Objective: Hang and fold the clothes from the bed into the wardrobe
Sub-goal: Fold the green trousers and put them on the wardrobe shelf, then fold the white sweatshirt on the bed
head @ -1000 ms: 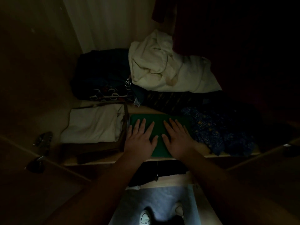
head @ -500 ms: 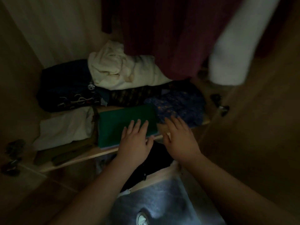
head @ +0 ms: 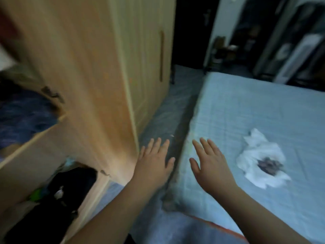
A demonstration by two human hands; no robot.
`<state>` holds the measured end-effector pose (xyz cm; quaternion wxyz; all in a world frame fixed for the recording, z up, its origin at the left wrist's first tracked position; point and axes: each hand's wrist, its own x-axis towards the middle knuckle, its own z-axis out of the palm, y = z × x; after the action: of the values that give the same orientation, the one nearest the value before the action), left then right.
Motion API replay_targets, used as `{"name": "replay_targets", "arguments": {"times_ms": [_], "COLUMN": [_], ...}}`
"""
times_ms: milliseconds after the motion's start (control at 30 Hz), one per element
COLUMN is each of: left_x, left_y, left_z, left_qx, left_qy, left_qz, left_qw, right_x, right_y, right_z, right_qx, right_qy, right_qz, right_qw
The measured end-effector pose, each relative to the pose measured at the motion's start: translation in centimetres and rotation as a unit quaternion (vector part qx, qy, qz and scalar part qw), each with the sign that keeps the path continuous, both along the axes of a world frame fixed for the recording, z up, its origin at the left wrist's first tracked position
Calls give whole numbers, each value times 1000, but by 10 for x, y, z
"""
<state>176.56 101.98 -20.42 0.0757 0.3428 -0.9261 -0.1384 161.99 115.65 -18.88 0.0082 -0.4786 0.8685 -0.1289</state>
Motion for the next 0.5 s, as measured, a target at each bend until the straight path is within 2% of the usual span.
{"name": "replay_targets", "arguments": {"times_ms": [233,500], "left_x": [-149,-285], "left_y": [94,99], "left_z": [-9,-47], "left_qx": [1,27], "left_qy": [-19,-46], "left_qz": [-152,-227], "left_qw": [988,973], "right_x": [-102,-203], "right_y": [135,166], "right_z": [-10,-42], "right_qx": [14,14], "right_qy": [-28,-67], "right_qz": [-172,-241], "right_qw": [985,968]}}
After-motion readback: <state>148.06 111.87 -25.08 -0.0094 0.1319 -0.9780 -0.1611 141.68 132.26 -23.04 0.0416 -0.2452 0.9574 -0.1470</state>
